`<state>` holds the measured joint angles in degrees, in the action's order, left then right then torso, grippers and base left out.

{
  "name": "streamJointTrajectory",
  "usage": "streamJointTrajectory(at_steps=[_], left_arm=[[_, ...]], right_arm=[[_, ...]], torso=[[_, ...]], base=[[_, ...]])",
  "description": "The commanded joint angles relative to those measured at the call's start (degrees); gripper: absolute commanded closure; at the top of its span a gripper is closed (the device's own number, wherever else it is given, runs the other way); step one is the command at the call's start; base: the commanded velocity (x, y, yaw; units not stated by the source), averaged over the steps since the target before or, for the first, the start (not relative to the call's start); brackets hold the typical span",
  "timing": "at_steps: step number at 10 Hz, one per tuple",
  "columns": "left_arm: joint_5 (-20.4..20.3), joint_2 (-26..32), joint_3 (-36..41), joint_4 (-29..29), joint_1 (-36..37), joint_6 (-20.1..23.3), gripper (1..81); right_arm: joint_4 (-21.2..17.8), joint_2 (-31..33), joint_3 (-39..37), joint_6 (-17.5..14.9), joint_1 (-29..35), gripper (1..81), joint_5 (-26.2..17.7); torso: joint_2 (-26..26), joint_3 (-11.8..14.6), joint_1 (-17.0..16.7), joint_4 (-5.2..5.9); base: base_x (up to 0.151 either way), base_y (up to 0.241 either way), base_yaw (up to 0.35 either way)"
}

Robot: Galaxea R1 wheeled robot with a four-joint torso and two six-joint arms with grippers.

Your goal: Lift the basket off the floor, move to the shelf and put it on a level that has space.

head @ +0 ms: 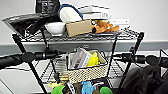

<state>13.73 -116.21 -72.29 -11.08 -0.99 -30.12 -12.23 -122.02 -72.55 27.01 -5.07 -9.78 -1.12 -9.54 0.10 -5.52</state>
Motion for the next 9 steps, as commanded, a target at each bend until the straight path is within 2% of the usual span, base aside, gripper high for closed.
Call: streamJointTrajectory(at_steps=[1, 3, 5, 7, 9], left_arm=[[-0.11, 6.42, 7.06, 0.53, 4.20, 0.24, 1.0], [-0.28, 10.19, 11.46, 0.79, -0.02, 0.59, 1.0], [-0.54, 13.89, 16.73, 3.87, -5.55, 0.50, 1.0], [-3.97, 17.67, 19.99, 6.33, -12.31, 0.50, 1.0], [-5.03, 18.73, 20.52, 10.10, -20.66, 0.59, 1.0]], right_arm=[[-0.26, 7.98, 8.91, 0.41, 4.15, 1.0, 3.09], [-0.08, 12.46, 12.52, 0.41, -0.24, 1.0, 4.24], [0.19, 15.45, 13.93, 0.41, -7.36, 1.0, 4.41], [0.27, 16.51, 13.93, 0.32, -14.83, 1.0, 4.33], [0.27, 16.43, 14.02, 0.06, -22.56, 1.0, 4.33]], torso=[[0.00, 0.00, 0.00, 0.00], [0.00, 0.00, 0.00, 0.00], [0.00, 0.02, 0.00, 0.00], [0.00, 0.02, -0.02, 0.00], [-0.02, 0.05, -0.02, 0.00]], base=[[0.000, 0.000, 0.000], [0.000, 0.000, 0.000], [0.000, 0.000, 0.000], [0.000, 0.000, 0.000], [0.000, 0.000, 0.000]])
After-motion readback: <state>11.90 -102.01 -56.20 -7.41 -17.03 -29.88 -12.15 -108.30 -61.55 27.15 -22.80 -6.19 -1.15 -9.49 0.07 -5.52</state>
